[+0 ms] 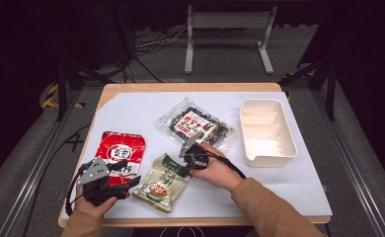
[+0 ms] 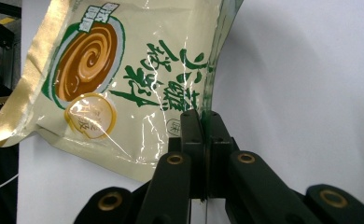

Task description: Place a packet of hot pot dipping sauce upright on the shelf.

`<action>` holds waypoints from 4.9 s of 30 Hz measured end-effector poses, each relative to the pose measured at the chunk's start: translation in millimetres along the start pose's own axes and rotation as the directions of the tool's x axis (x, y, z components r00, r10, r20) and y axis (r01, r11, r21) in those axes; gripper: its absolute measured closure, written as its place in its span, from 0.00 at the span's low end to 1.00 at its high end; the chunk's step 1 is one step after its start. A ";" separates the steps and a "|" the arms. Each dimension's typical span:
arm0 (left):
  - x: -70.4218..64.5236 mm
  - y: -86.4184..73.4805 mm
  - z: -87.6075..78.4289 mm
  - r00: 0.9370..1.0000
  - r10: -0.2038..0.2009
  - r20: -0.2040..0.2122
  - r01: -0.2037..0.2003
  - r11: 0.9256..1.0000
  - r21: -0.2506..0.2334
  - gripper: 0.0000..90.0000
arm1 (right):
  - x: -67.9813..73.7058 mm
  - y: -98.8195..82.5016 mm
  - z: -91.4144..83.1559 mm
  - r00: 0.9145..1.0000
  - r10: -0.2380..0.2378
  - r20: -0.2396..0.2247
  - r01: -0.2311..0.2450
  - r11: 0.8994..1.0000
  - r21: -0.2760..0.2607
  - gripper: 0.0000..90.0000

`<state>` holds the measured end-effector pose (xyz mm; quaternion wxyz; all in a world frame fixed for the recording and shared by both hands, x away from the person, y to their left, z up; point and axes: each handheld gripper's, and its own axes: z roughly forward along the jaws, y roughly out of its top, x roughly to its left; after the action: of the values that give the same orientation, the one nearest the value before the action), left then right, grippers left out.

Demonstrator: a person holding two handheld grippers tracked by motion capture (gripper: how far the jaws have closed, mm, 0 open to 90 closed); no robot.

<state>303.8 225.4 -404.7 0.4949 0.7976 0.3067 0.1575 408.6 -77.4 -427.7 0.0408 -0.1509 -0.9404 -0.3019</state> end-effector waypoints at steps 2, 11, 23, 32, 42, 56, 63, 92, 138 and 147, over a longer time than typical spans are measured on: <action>-0.1 -0.1 -0.3 1.000 -0.003 -0.001 0.003 1.000 0.001 0.32 | 0.9 0.9 -1.2 1.000 -0.003 0.003 0.003 1.000 -0.003 0.99; 1.5 -0.6 -0.6 1.000 -0.013 -0.004 0.013 1.000 -0.001 0.32 | 7.8 7.2 -17.6 1.000 0.000 -0.008 0.000 1.000 -0.024 1.00; 1.7 -0.8 -1.8 1.000 -0.021 -0.009 0.021 1.000 -0.006 0.31 | 32.6 25.6 -50.0 0.998 -0.057 -0.022 0.055 0.996 -0.076 1.00; 2.3 -0.8 -2.7 1.000 -0.022 -0.015 0.022 1.000 -0.009 0.32 | 49.1 36.6 -71.1 0.994 -0.110 0.003 0.110 0.990 -0.086 1.00; 5.0 -1.8 -3.0 0.999 -0.030 -0.023 0.030 1.000 -0.010 0.31 | 65.8 45.7 -92.7 0.981 -0.179 0.069 0.184 0.981 -0.064 1.00; 8.3 -2.6 -3.5 0.998 -0.056 -0.032 0.055 0.998 -0.014 0.31 | 65.4 43.6 -120.8 0.970 -0.185 0.158 0.198 0.978 -0.067 1.00; 9.3 -2.9 -4.2 0.997 -0.061 -0.040 0.060 0.998 -0.017 0.31 | 61.2 40.6 -136.8 0.965 -0.173 0.197 0.190 0.979 -0.070 1.00; 11.5 -3.8 -4.1 0.996 -0.074 -0.057 0.073 0.997 -0.022 0.28 | 29.2 18.1 -203.4 0.938 -0.061 0.340 0.105 0.988 -0.113 1.00; 17.3 -12.5 -6.2 0.979 -0.094 -0.180 0.092 0.996 -0.021 0.25 | -51.2 3.1 -274.6 0.848 0.079 0.523 0.031 0.980 -0.198 1.00; 16.6 -16.5 -11.7 0.977 -0.099 -0.191 0.098 0.995 -0.017 0.24 | -71.0 -5.9 -285.9 0.819 0.093 0.566 0.026 0.980 -0.199 1.00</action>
<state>304.5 249.5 -414.8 0.4733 0.7608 0.3913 0.2099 470.1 -266.2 -210.1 -0.2535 -0.2543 -0.8716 -0.3338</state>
